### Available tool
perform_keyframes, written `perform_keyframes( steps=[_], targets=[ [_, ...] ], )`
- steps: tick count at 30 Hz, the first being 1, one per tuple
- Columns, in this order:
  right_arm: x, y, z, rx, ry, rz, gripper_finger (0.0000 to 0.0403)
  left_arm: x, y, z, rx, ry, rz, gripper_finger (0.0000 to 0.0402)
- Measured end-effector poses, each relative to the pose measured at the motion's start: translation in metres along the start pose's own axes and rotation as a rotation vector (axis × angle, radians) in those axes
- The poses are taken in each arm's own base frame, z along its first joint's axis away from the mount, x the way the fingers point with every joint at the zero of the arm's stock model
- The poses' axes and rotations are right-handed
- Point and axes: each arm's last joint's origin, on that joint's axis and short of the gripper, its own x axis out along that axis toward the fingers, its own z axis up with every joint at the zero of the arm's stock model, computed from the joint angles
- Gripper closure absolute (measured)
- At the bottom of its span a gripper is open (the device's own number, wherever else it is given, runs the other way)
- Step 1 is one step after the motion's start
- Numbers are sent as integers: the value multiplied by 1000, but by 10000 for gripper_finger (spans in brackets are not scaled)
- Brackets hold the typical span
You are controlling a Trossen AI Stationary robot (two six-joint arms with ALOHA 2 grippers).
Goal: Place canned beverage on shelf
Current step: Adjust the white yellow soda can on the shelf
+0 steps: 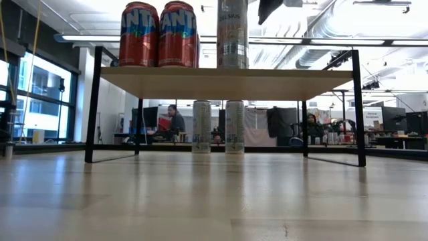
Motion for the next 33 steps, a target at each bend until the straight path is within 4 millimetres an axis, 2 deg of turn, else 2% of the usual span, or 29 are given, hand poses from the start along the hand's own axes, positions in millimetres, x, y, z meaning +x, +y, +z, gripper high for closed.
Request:
perform_keyframes(
  steps=[5,7,10,13,18,25,33],
  targets=[
    [11,-31,2,46,-13,-200,98,0,0,0,-18,0,0,401],
    [16,-40,5,83,-52,-200,98,0,0,0,-26,0,0,401],
    [17,-46,10,121,-127,-111,98,0,0,0,-29,0,0,401],
    [16,-44,15,124,-185,-29,98,0,0,0,-28,0,0,401],
    [17,-36,17,104,-199,14,98,0,0,0,-27,0,0,401],
    [35,-32,17,98,-170,-90,98,0,0,0,-9,0,0,401],
    [34,-30,17,126,-167,-100,98,0,0,0,-25,0,0,401]
  ],
)
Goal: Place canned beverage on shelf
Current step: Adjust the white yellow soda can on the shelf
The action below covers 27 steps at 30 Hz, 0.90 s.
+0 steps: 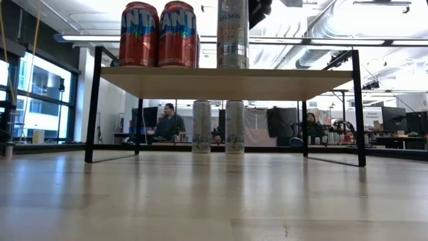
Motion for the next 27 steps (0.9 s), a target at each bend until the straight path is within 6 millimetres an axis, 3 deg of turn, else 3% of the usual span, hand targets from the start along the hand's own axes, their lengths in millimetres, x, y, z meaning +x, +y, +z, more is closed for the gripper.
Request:
perform_keyframes(
  steps=[11,19,23,27],
  targets=[
    [-5,8,0,33,-9,11,98,0,0,0,0,0,0,401],
    [-43,-6,0,88,-85,-53,98,0,0,0,6,0,1,401],
    [-37,-14,-14,123,36,-117,98,0,0,0,21,0,1,401],
    [-18,-7,-23,166,105,-90,98,0,0,0,26,0,1,401]
  ],
)
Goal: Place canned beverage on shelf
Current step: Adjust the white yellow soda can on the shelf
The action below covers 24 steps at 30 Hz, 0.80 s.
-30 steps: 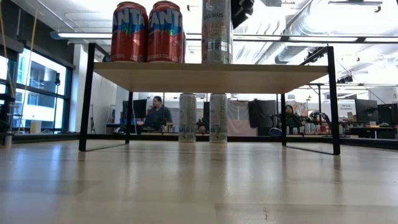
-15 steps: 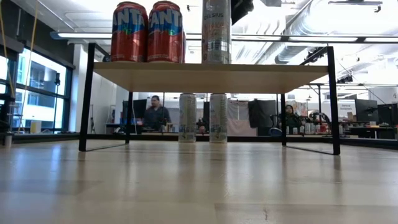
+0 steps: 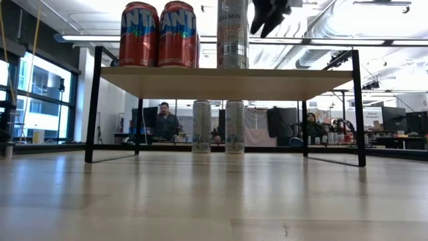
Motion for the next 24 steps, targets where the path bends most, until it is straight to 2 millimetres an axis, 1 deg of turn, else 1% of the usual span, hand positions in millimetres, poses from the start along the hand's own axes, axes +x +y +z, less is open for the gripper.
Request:
perform_keyframes(
  steps=[4,6,16,24],
  targets=[
    [13,12,-7,14,42,67,98,0,0,0,-2,0,0,401],
    [16,17,-9,24,63,114,98,0,0,0,-2,0,0,401],
    [10,38,-5,86,13,293,98,0,0,0,-3,0,0,401],
    [10,39,-8,63,41,278,98,0,0,0,-4,0,0,401]
  ],
)
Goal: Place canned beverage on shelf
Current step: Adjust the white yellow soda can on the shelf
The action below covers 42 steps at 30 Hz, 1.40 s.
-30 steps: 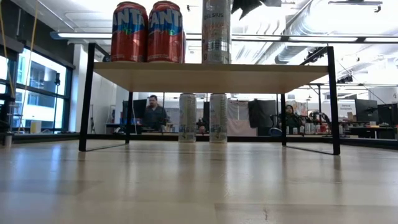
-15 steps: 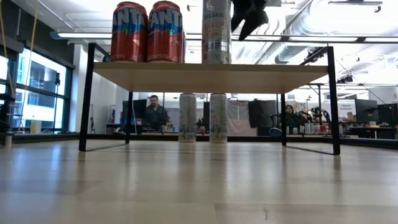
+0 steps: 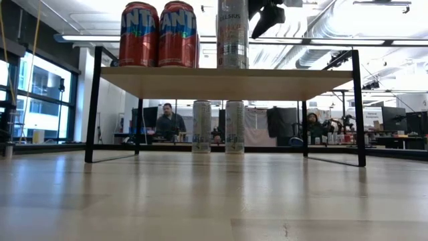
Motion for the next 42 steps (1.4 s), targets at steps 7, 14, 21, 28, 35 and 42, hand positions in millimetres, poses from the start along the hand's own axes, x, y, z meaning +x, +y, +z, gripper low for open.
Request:
perform_keyframes(
  steps=[7,14,21,28,35,42],
  targets=[
    [-6,-1,-2,-77,0,2,98,0,0,0,-5,2,-1,401],
    [-8,-1,-4,-294,14,31,98,0,0,-1,-5,2,-1,401],
    [-2,-2,1,-432,-15,65,98,0,0,-1,-4,2,-1,401],
    [8,-1,7,-441,-33,119,98,0,0,-1,-5,3,-2,401],
    [19,2,10,-438,-31,148,98,0,0,-1,-4,3,-2,401],
    [23,2,12,-389,-29,90,98,0,0,-1,-5,3,-1,401]
  ],
)
